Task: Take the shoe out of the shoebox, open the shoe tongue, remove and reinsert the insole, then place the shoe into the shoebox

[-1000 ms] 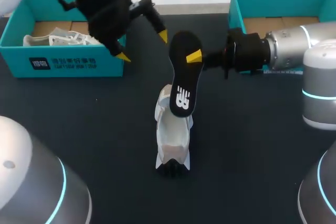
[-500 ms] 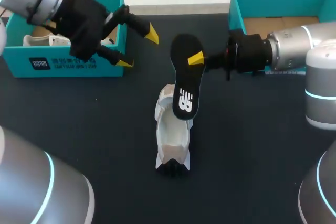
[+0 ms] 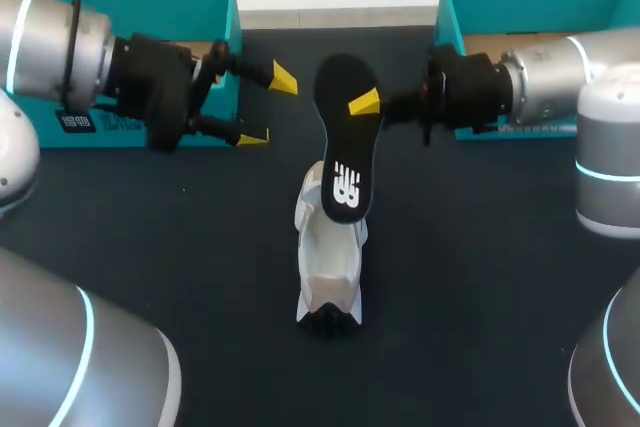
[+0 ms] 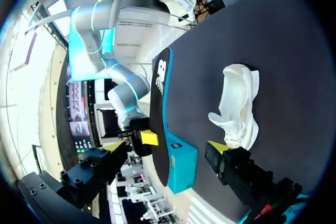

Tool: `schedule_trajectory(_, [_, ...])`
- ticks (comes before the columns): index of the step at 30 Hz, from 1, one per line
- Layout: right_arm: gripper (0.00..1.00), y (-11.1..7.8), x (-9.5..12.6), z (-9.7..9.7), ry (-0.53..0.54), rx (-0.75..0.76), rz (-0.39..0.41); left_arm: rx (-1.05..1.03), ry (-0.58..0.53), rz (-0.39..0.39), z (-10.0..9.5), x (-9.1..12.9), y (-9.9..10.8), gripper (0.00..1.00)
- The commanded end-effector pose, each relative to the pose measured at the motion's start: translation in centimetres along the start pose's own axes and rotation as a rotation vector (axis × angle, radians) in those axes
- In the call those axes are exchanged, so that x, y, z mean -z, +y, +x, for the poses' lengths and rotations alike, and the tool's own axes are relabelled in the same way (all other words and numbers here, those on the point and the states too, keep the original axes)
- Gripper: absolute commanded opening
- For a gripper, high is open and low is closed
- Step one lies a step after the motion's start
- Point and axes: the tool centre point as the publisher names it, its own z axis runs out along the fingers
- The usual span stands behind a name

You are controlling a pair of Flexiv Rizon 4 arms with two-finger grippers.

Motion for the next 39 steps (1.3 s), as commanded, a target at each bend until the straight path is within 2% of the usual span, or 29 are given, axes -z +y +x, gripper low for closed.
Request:
schedule_trajectory(1, [0.0, -0.2, -0.6, 0.2, -0.009, -0.005, -0.001, 0.016, -0.143, -0.023, 0.6, -0.9, 0.1, 1.0])
schedule_trajectory(7, [0.0, -1.0, -1.5, 0.4, 0.007, -0.01, -0.001, 0.04, -0.196, -0.054, 0.6, -2.0, 1.0, 1.0])
schedule_trajectory(14, [0.0, -1.5, -2.2, 0.5, 0.022, -0.015, -0.003, 0.049, -0.231, -0.039, 1.1, -3.3, 1.4, 1.0])
schedule_trajectory(22, [0.0, -2.0, -3.2, 0.4, 0.024, -0.03, 0.018, 0.055, -0.264, -0.043, 0.8, -4.5, 1.8, 1.0])
schedule_trajectory(23, [0.0, -2.0, -3.3, 0.4, 0.025, -0.032, 0.018, 0.056, -0.266, -0.042, 0.7, -4.6, 1.8, 0.97])
schedule_trajectory(25, [0.0, -2.0, -3.4, 0.3, 0.026, -0.033, 0.018, 0.058, -0.268, -0.041, 0.7, -4.8, 1.7, 0.76])
schedule_trajectory(28, [0.0, -2.0, -3.5, 0.3, 0.028, -0.032, 0.018, 0.058, -0.27, -0.039, 0.9, -5.2, 1.8, 0.49])
schedule_trajectory(34, [0.0, -2.1, -3.8, 0.4, 0.028, -0.027, 0.023, 0.056, -0.28, -0.056, 0.9, -5.6, 2.2, 0.27])
schedule_trajectory(39, [0.0, -2.2, -3.9, 0.4, 0.028, -0.025, 0.025, 0.06, -0.289, -0.066, 0.8, -6.1, 2.5, 0.22])
